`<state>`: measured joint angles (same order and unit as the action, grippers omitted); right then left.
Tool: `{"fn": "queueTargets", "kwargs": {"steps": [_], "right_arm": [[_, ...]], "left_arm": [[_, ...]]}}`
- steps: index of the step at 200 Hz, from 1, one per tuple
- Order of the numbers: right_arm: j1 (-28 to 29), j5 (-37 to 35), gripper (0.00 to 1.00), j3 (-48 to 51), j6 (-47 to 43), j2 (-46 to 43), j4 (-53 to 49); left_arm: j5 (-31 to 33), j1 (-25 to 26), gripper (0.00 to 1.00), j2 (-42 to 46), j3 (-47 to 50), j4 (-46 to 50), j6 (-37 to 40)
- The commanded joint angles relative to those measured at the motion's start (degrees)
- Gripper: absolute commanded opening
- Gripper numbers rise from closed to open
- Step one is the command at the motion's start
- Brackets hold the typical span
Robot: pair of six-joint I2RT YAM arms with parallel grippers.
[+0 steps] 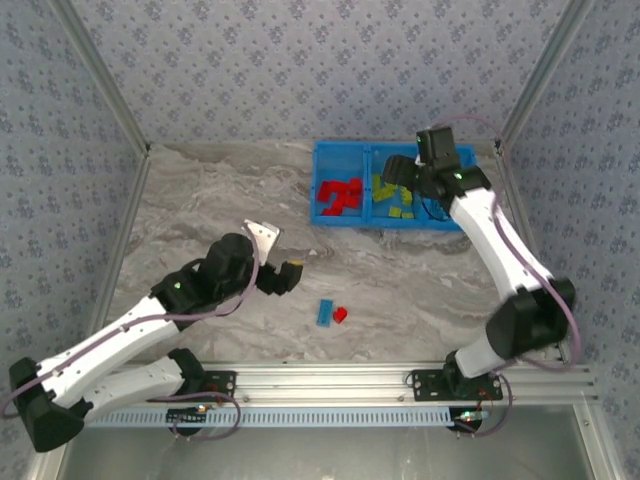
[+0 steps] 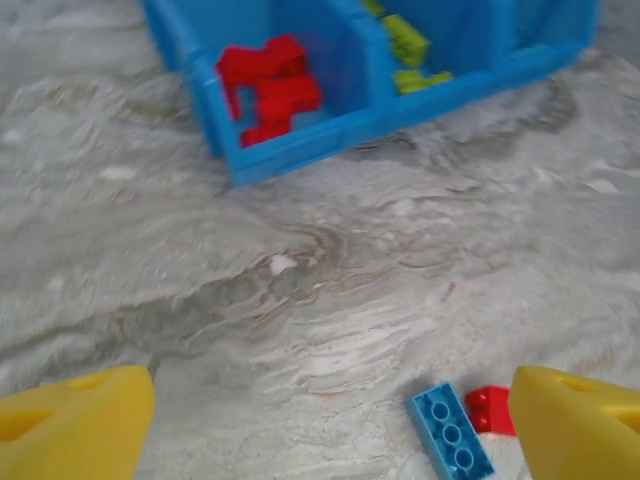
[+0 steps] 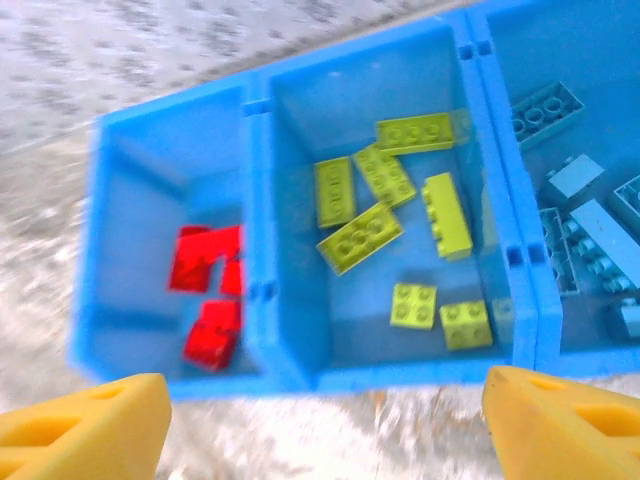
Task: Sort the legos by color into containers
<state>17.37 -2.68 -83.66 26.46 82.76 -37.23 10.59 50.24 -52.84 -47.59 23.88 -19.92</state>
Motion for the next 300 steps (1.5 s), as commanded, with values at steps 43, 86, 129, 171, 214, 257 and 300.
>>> {"fn": "queueTargets", "kwargs": {"steps": [43,86,129,171,214,257,300], "right_arm": [[20.01,2.96,0.94,11.56,-1.05,-20.63,-19.07],[24.21,3.2,0.95,18.79,3.29,-24.29,-22.45],[24.12,1.7,0.96,20.35,3.59,-24.63,-22.36],[23.89,1.14,0.96,21.51,3.95,-24.53,-21.57],[23.76,0.85,0.96,22.37,4.37,-24.58,-21.47],[23.57,-0.47,0.96,24.01,6.93,-26.15,-21.38],[19.49,6.33,0.98,30.99,11.64,-33.12,-12.95]], "left_arm": [[7.42,6.5,0.79,-13.54,-2.07,2.72,-40.23],[3.75,11.16,0.77,-29.77,-8.74,2.37,-43.48],[2.42,13.31,0.75,-41.83,-13.84,3.69,-42.65],[2.12,13.31,0.71,-45.16,-13.27,3.13,-43.34],[0.84,13.31,0.58,-48.88,-12.97,3.54,-45.02],[1.37,13.33,0.37,-47.35,-12.33,2.14,-45.86],[3.53,12.23,0.26,-38.09,-12.14,0.56,-47.23]]}}
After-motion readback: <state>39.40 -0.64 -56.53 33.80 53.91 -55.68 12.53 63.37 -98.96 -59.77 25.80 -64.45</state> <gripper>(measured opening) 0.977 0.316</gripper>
